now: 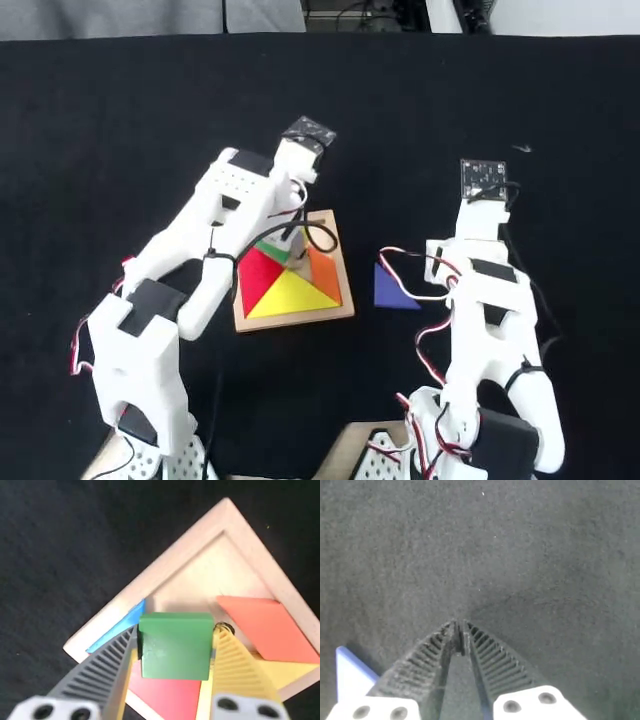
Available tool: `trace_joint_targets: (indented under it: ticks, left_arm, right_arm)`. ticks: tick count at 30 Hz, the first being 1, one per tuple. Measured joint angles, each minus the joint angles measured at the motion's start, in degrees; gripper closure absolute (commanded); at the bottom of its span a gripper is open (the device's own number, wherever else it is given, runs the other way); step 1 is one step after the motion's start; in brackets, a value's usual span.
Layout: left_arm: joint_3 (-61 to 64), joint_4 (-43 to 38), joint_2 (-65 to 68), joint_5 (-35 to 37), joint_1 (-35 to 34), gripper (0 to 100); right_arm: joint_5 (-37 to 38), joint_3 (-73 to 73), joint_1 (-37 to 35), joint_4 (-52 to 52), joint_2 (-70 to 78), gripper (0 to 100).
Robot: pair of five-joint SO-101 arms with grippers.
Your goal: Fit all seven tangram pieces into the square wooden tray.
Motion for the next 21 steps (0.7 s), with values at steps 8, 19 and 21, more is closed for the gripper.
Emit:
trace_joint_targets:
  ticks: [8, 19, 21]
  left_arm:
    - [-0.44, 0.09, 0.26, 0.0, 0.0, 81]
    - [-0.44, 0.09, 0.53, 0.0, 0.0, 73]
    - [-0.44, 0.09, 0.53, -0.09, 0.0, 73]
  right_arm:
    - [0.0, 0.0, 0.0, 0.0, 0.0, 98.6]
    - [0.0, 0.0, 0.0, 0.0, 0.0, 98.6]
    - [0.0, 0.0, 0.0, 0.0, 0.0, 98.6]
